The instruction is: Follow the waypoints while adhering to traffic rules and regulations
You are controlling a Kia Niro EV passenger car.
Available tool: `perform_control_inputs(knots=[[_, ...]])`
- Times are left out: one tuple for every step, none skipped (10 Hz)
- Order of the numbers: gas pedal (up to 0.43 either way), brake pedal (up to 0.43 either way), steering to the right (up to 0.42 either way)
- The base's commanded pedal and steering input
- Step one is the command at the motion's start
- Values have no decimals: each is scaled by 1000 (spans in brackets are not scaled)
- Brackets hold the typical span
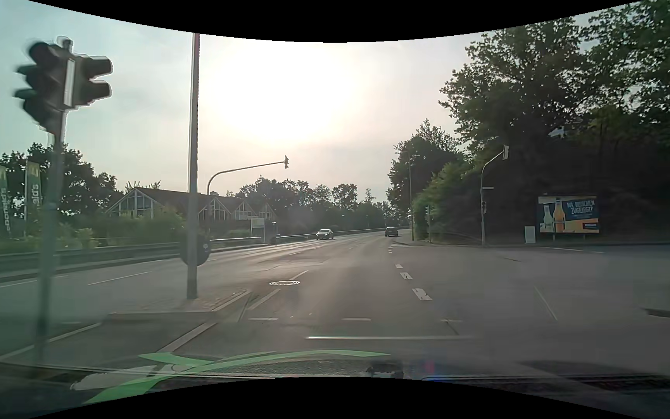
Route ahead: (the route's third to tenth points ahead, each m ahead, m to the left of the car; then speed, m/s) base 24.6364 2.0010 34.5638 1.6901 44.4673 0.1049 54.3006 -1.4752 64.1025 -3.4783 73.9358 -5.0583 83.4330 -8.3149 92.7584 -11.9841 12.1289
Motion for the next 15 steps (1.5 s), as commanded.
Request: perform_control_inputs(knots=[[130, 0, 11], [130, 0, 11], [130, 0, 11], [130, 0, 11], [130, 0, 11], [130, 0, 11], [130, 0, 11], [130, 0, 11], [130, 0, 11], [130, 0, 11], [130, 0, 11], [130, 0, 11], [130, 0, 11], [130, 0, 11], [130, 0, 11]])
